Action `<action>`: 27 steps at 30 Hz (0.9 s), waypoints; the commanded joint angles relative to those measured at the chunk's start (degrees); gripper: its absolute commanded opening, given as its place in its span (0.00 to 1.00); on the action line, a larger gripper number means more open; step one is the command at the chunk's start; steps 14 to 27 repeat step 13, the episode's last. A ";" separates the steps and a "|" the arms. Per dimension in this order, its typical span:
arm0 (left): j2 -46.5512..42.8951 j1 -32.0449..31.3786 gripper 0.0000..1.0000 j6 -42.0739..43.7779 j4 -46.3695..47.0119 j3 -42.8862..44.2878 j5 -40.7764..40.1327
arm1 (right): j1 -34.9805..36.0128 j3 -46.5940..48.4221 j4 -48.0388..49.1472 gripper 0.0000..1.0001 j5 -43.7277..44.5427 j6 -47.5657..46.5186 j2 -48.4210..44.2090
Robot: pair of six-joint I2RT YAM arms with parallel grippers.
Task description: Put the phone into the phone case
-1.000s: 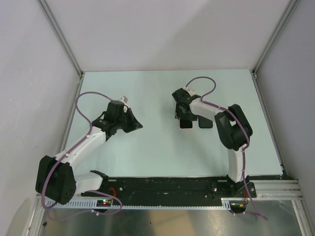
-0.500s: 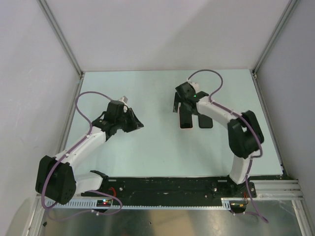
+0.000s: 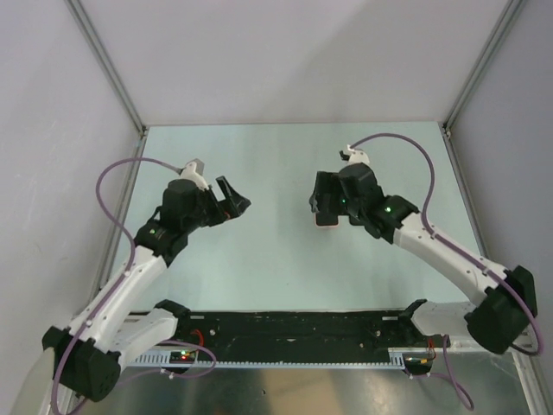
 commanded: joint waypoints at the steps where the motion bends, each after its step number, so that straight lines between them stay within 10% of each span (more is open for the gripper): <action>1: -5.46 0.28 1.00 3.21 0.99 0.35 -5.53 | -0.14 -5.66 4.87 0.99 -2.30 -1.21 -6.92; 27: -7.80 0.36 1.00 4.48 1.00 -0.18 -8.71 | -1.58 -9.90 8.44 0.99 -4.94 -0.50 -12.38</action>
